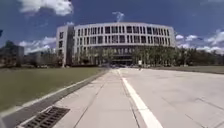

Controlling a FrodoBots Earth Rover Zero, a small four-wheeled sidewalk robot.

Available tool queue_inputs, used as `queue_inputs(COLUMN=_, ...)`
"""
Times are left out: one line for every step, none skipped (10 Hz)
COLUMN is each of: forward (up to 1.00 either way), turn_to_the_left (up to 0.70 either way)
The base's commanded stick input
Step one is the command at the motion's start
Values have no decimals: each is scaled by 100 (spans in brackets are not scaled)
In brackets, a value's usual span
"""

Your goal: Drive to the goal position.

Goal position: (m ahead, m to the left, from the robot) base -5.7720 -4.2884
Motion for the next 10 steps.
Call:
queue_inputs(forward=70, turn_to_the_left=3)
queue_inputs(forward=70, turn_to_the_left=1)
queue_inputs(forward=70, turn_to_the_left=5)
queue_inputs(forward=70, turn_to_the_left=5)
queue_inputs(forward=70, turn_to_the_left=5)
queue_inputs(forward=70, turn_to_the_left=6)
queue_inputs(forward=70, turn_to_the_left=6)
queue_inputs(forward=70, turn_to_the_left=6)
queue_inputs(forward=70, turn_to_the_left=4)
queue_inputs(forward=70, turn_to_the_left=4)
